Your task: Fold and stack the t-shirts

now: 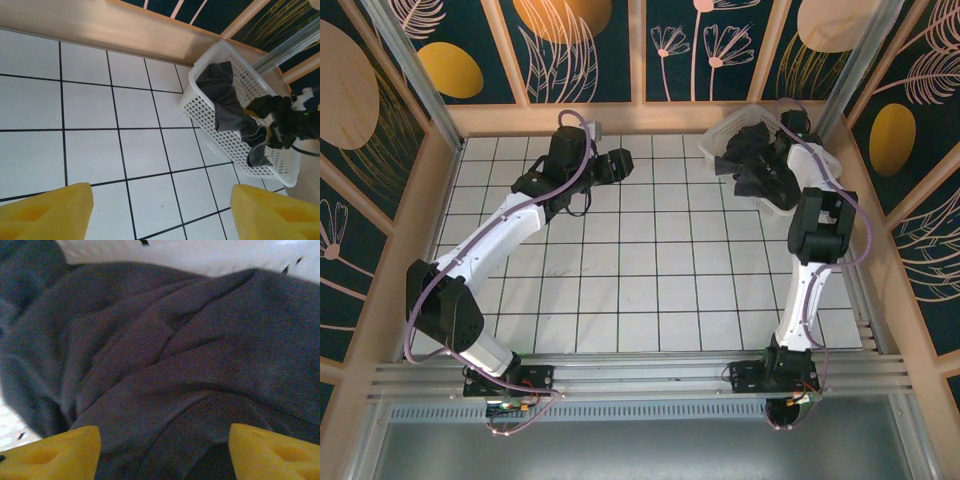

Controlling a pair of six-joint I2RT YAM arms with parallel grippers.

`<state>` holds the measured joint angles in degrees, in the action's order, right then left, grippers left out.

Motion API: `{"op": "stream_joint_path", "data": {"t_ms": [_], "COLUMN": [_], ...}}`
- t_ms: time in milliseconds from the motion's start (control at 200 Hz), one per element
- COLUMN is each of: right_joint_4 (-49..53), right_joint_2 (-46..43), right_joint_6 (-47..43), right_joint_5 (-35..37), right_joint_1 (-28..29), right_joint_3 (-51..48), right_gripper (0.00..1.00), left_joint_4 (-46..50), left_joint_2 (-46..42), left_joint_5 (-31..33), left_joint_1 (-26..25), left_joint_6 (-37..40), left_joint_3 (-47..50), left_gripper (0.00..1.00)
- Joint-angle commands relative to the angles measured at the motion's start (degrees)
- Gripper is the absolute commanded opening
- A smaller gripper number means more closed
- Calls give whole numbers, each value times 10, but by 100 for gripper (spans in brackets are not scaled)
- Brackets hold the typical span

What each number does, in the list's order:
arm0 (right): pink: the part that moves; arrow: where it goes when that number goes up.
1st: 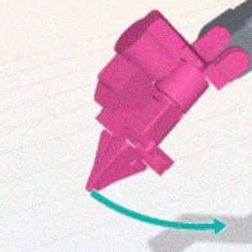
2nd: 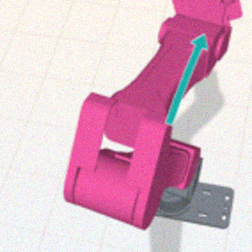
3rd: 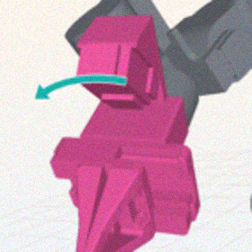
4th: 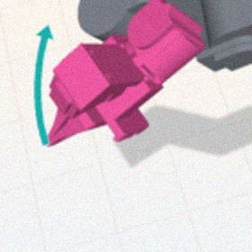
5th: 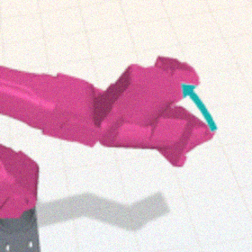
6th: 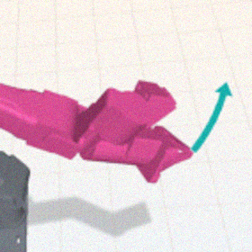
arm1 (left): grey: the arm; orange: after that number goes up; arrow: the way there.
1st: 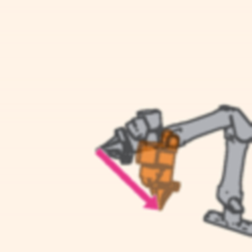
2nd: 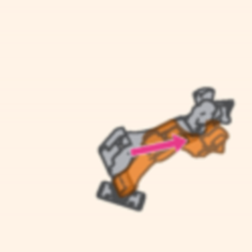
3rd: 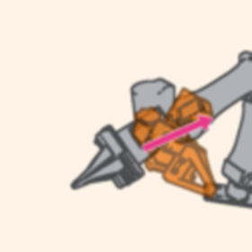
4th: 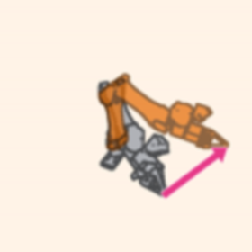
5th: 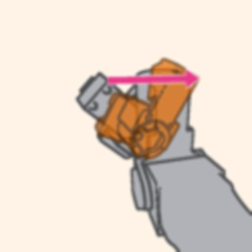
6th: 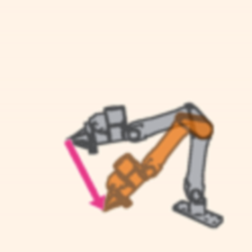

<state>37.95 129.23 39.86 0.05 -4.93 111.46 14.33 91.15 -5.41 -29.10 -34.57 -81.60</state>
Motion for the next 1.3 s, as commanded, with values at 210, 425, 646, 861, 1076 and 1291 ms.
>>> {"op": "stream_joint_path", "data": {"t_ms": [210, 425, 646, 861, 1076, 1291], "right_joint_4": [22, -52, -141, -231, -287, -275], "right_joint_2": [57, -61, -201, -327, -398, -369], "right_joint_6": [35, -7, -44, -88, -167, -155], "right_joint_5": [-48, 4, -4, 6, 74, 136], "right_joint_1": [-12, -11, -1, 61, 205, 387], "right_joint_3": [68, 65, 56, 27, 45, 53], "right_gripper": [20, 0, 0, 0, 0, 0], "left_joint_4": [19, 24, 27, 54, 93, 152], "left_joint_2": [10, 2, -5, -6, -20, -58], "left_joint_5": [3, 18, 50, 109, 185, 314], "left_joint_1": [-3, -3, -3, -2, -3, -3], "left_joint_6": [6, 7, 2, -3, -16, -51], "left_joint_3": [-40, -41, -40, -56, -61, -55], "left_gripper": [60, 52, 47, 45, 45, 51]}}
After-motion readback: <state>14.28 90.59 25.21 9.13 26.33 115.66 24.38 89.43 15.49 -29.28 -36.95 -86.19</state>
